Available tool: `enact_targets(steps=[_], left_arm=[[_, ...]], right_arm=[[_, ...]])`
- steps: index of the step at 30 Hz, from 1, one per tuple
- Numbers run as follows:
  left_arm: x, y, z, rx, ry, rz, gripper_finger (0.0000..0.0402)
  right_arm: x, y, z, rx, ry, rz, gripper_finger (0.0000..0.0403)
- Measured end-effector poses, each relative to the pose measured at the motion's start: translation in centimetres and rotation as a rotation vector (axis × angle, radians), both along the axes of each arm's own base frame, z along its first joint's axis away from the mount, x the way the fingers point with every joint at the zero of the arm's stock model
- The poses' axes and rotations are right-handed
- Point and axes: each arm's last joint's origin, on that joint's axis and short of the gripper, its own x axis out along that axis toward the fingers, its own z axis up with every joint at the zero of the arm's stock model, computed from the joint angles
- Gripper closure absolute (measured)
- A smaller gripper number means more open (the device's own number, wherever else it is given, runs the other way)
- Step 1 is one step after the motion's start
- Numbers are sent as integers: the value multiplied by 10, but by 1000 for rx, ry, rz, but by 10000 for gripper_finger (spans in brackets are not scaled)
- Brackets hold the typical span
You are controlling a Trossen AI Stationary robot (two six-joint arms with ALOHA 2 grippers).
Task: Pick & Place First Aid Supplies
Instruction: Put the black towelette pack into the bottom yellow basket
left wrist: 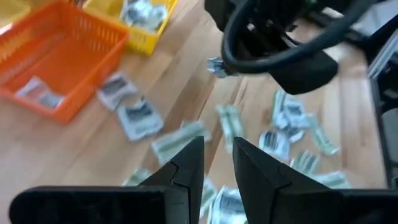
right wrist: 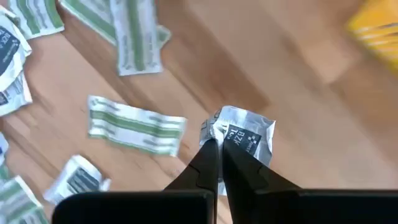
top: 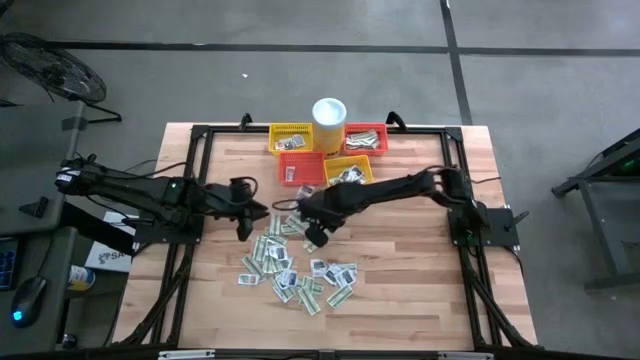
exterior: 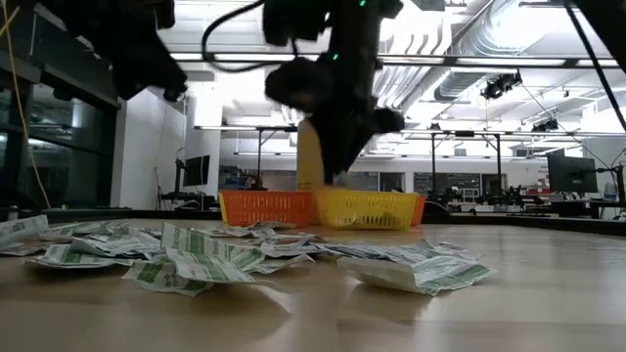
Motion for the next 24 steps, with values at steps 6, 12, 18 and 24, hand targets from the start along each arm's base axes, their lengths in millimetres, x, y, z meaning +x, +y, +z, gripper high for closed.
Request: enact_targets(steps=[6, 12, 18, 24], left_arm=[[4, 0, 8, 20, -90, -10, 317], [10, 1, 22, 53, -244, 35, 317], [11, 4, 30, 171, -306, 135, 317], [12, 7, 38, 198, -388, 240, 317]], right_arm=[[-25, -18, 57, -92, -71, 15, 398], [-56, -48, 108, -140, -152, 39, 395], [-74, -75, 132, -188, -184, 226, 393], [-77, -95, 129, -221, -145, 537, 397]])
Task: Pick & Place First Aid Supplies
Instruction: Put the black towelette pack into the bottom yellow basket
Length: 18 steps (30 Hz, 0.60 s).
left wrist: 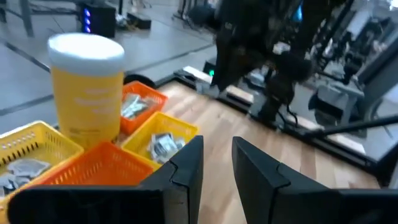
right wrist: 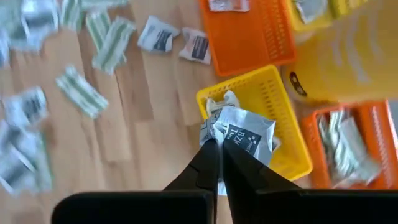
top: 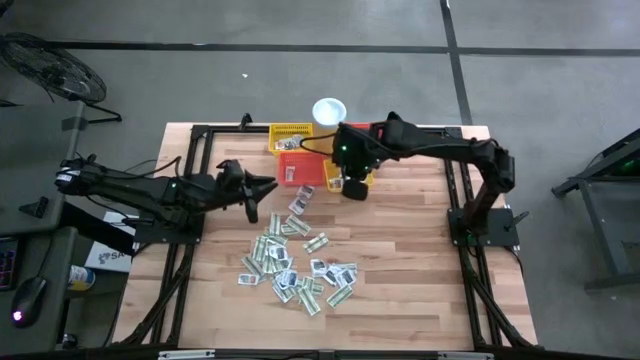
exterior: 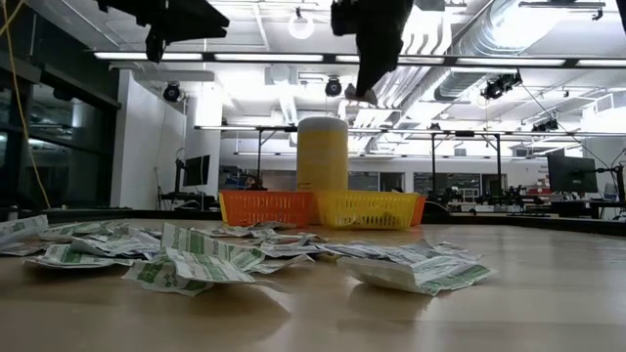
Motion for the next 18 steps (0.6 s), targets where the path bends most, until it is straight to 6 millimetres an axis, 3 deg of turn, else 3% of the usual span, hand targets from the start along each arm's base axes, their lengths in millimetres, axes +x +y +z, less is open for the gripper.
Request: enact_targets(steps=[11, 18], left_arm=[[2, 23, 2, -57, -39, 26, 317], [3, 27, 1, -107, -34, -92, 317]], right_arm=[[10, -32, -30, -45, 107, 250, 396], [19, -57, -61, -61, 207, 317, 386]])
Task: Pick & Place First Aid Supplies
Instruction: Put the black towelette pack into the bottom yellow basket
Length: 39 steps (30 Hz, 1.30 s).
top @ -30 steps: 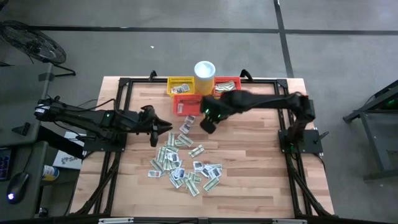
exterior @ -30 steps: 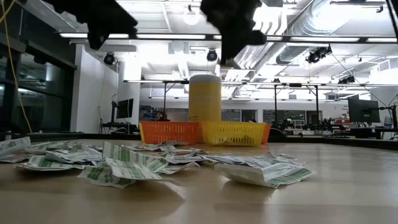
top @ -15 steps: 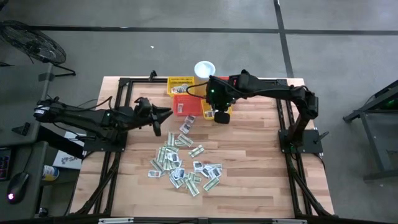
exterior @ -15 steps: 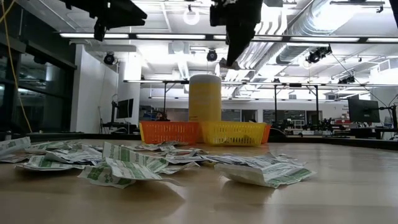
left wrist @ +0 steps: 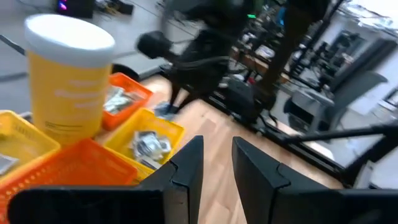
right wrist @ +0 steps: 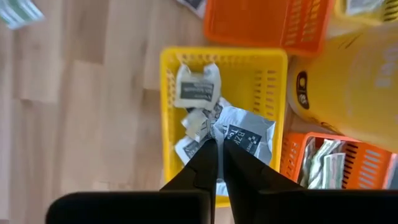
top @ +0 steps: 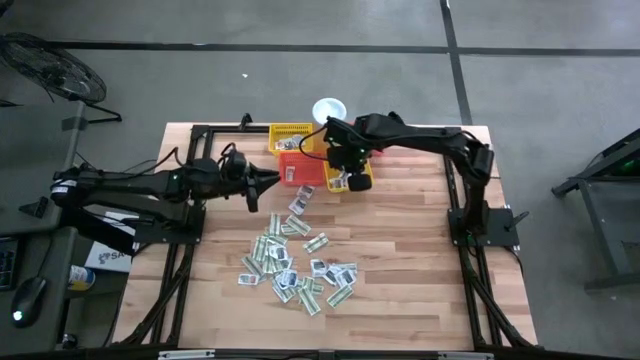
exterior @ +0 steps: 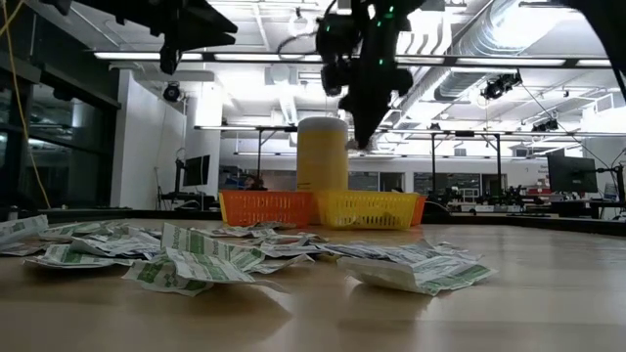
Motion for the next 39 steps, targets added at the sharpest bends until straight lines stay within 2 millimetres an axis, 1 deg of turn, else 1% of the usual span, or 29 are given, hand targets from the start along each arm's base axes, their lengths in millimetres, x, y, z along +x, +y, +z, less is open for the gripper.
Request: enact_targets(steps=[3, 7, 13, 16, 22, 24, 26, 29, 31, 33, 36, 39], left_arm=[[0, -1, -1, -5, 13, -30, 317], [0, -2, -5, -51, 39, -44, 317], [3, -2, -13, -84, 103, -40, 317], [6, -2, -17, -102, 120, -42, 317], [11, -5, -22, -134, 153, -130, 317], [11, -5, -22, -147, 152, -155, 317], [11, -6, -22, -178, 146, -161, 317], [9, -6, -21, -175, 145, -174, 317], [8, -6, -21, -152, 155, -179, 317], [8, -6, -24, -169, 184, -175, 317], [7, -7, -26, -187, 201, -206, 317], [5, -9, -29, -204, 243, -276, 317]], right_arm=[[2, -9, -12, 7, 41, 3, 385], [0, -15, -25, 33, 107, 14, 386], [0, -17, -33, 45, 152, 7, 372], [1, -17, -34, 34, 151, 5, 355], [2, -19, -33, -11, 150, -12, 304], [2, -20, -33, -14, 143, -75, 286], [3, -19, -33, 26, 118, -184, 271], [8, -16, -33, 113, 55, -301, 258], [14, -13, -32, 177, -14, -346, 254], [24, -7, -30, 253, -98, -373, 254], [41, 7, -25, 315, -227, -346, 258], [54, 28, -22, 255, -292, -273, 262]])
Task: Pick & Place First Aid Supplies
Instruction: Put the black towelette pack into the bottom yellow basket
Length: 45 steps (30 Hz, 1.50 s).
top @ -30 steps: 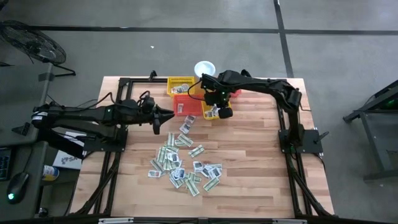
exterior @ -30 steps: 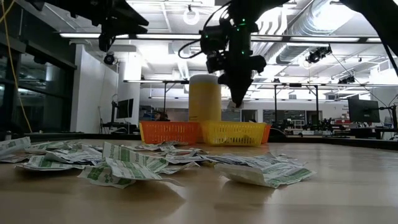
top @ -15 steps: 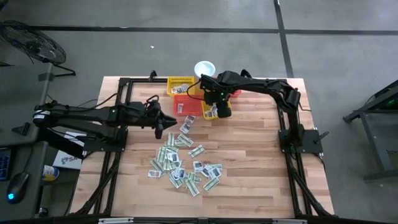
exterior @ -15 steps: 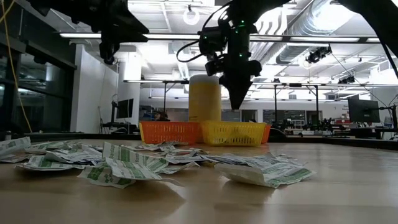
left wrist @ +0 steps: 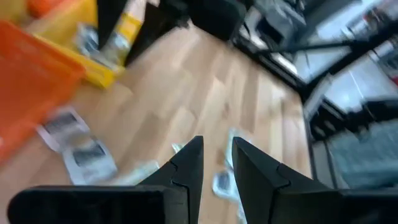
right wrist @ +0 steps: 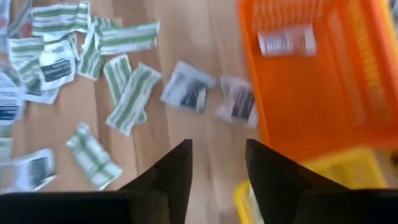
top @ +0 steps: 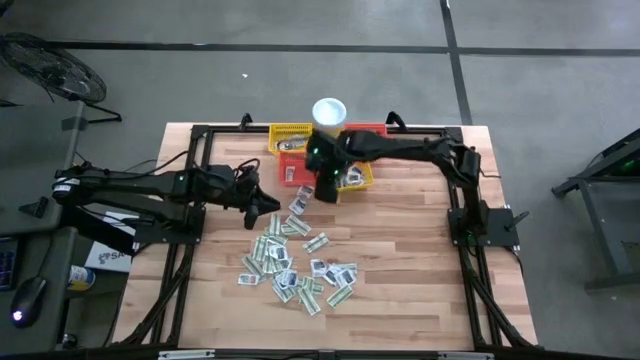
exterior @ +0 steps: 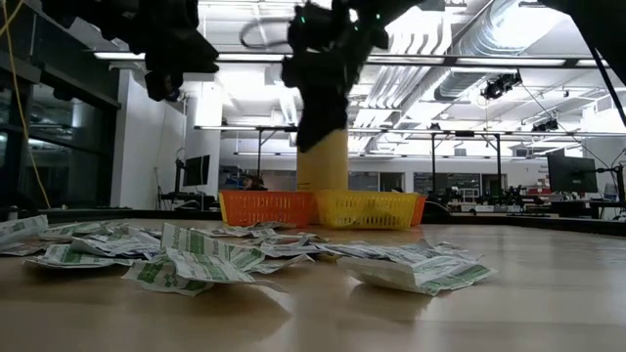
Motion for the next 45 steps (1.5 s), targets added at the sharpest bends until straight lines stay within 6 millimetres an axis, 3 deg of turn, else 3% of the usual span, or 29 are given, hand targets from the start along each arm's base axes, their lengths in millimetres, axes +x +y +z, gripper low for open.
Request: enact_targets(steps=[6, 18, 24, 30, 39, 45], left_arm=[[-4, -1, -1, 7, 27, -56, 317], [-39, -2, 6, 91, 49, -71, 317], [-55, -3, 11, 110, 21, -75, 317], [-67, -3, 12, 129, 22, -84, 317], [-80, -3, 16, 173, -20, -89, 317], [-83, -3, 15, 172, -11, -91, 317]], right_arm=[[18, 37, 0, -271, -37, 83, 264], [44, 75, -54, -382, 35, 25, 265], [49, 77, -71, -380, 44, -75, 265], [49, 67, -73, -359, 37, -189, 265], [57, 73, -101, -368, 72, -81, 266], [58, 71, -103, -449, 68, -135, 266]])
